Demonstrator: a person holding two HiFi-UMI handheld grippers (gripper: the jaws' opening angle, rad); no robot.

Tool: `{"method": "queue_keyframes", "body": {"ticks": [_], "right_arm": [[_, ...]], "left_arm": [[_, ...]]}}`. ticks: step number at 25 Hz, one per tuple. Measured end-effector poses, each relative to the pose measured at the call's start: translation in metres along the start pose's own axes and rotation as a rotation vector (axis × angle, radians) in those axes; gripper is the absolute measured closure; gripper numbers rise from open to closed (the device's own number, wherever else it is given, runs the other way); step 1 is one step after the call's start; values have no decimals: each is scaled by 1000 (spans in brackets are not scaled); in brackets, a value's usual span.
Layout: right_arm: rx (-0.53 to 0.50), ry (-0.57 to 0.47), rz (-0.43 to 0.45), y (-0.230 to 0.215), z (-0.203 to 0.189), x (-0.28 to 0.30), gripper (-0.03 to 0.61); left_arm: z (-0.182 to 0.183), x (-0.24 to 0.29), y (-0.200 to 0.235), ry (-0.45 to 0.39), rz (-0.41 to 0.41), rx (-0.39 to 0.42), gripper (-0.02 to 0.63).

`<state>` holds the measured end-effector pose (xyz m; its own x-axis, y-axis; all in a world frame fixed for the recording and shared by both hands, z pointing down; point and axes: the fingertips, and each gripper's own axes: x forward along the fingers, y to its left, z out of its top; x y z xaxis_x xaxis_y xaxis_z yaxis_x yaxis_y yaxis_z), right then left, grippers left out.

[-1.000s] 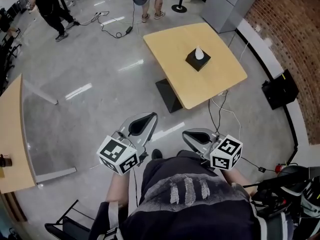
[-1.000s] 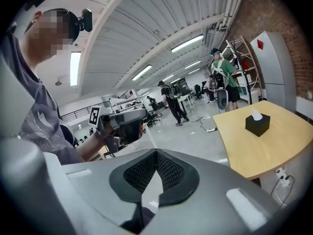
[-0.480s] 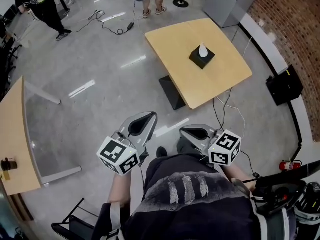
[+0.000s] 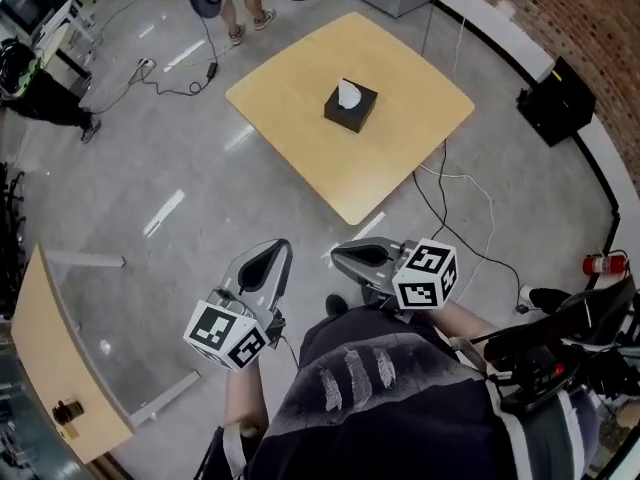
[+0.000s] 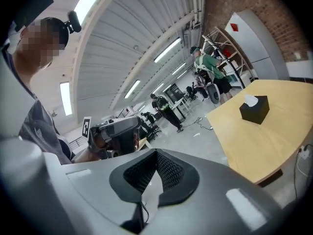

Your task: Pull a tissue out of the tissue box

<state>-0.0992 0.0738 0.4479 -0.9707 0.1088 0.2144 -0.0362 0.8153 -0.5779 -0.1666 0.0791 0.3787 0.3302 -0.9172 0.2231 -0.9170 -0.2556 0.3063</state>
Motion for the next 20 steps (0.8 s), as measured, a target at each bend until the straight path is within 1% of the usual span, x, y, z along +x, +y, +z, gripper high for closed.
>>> {"method": "queue_keyframes", "body": {"ticks": [4, 10, 14, 20], "right_arm": [[99, -78, 16, -26, 22, -6, 580], [176, -116, 47, -52, 47, -20, 580], [188, -122, 82, -66, 59, -23, 580], [187, -111, 114, -100, 72, -35, 580]], "left_arm": [[11, 28, 2, 35, 3, 10, 612], [29, 66, -8, 69, -15, 33, 612], [32, 82, -6, 100, 12, 36, 612], [32, 117, -3, 126, 62, 26, 612]]}}
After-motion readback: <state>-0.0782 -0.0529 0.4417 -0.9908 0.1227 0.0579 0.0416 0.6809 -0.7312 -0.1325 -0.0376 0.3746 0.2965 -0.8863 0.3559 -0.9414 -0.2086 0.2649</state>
